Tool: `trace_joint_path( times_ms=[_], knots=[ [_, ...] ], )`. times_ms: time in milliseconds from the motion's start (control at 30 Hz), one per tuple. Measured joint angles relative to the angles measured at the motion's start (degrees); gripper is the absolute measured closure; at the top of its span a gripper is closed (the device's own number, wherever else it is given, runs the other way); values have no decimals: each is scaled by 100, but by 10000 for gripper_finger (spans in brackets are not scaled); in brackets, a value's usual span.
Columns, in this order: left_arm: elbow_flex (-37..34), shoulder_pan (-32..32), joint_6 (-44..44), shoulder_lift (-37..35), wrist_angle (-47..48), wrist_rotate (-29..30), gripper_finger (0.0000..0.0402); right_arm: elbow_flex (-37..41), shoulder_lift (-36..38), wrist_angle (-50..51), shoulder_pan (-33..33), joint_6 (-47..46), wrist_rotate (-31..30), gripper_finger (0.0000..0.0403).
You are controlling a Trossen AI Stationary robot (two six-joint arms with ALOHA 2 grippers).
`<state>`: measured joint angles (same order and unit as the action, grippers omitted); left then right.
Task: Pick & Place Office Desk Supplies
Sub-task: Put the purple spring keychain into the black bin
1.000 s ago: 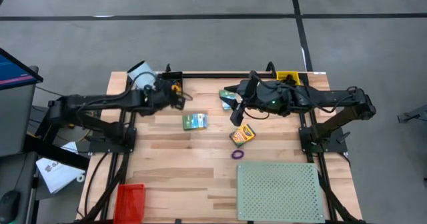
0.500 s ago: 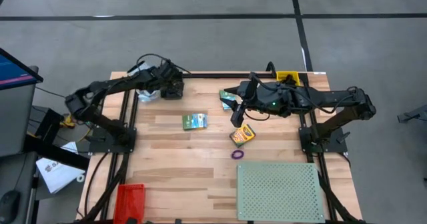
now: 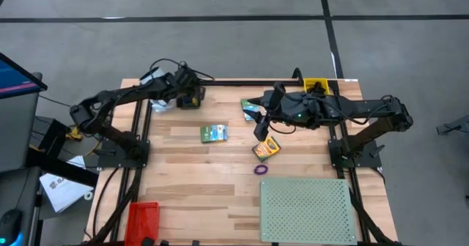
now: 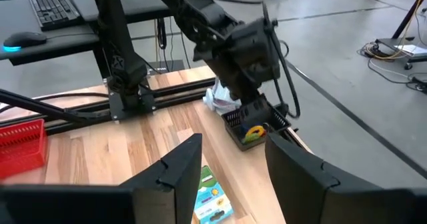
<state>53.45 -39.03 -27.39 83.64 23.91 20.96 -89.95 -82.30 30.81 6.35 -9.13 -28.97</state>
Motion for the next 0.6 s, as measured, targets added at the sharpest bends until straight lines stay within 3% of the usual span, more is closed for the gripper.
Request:
trace_joint_path(
  times_ms=[167, 300, 433, 600],
  knots=[
    [-2, 17, 18, -488, -14, -117, 284, 0, 0, 217, -6, -270, -5, 242],
    [-1, 165, 17, -1046, -171, -776, 280, 0, -8, 1090, -7, -986, 229, 242],
    [0, 494, 12, -1585, -385, -1218, 281, 6, -119, 2040, -91, -1732, 1035, 242],
    [0, 1041, -351, -2118, -708, -1385, 275, -13, -501, 2498, -402, -2997, 2464, 242]
  ],
)
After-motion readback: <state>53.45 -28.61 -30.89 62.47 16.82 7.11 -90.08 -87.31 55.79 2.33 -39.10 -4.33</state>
